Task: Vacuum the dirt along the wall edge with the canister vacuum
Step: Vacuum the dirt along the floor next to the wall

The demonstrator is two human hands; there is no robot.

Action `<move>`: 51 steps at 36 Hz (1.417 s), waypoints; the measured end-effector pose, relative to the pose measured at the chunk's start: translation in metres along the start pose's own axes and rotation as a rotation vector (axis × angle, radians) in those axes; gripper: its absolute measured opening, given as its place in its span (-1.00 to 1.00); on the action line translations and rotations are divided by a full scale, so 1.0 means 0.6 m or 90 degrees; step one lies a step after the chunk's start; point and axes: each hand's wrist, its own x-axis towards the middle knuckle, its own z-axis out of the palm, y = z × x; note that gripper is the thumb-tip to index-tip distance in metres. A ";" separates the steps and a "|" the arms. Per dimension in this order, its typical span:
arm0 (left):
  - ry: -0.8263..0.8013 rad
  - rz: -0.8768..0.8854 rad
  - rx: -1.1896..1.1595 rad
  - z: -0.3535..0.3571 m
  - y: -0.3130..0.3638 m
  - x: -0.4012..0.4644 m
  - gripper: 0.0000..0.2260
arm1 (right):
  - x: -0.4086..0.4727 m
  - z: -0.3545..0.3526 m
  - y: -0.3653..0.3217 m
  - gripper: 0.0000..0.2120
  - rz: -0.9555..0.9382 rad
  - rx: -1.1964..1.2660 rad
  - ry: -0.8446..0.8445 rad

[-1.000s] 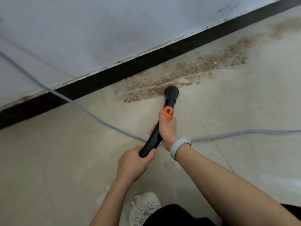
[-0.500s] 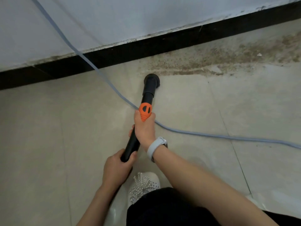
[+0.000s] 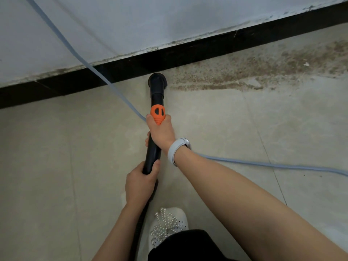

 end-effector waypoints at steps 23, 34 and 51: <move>-0.021 0.051 0.080 0.070 0.052 0.045 -0.62 | 0.043 -0.089 -0.026 -0.71 -0.019 0.071 0.053; -0.076 0.093 0.088 0.116 0.096 0.057 -0.67 | 0.063 -0.158 -0.047 -0.75 -0.033 0.088 0.094; -0.148 0.190 0.163 0.188 0.200 0.088 -0.60 | 0.090 -0.274 -0.104 -0.72 -0.047 0.116 0.189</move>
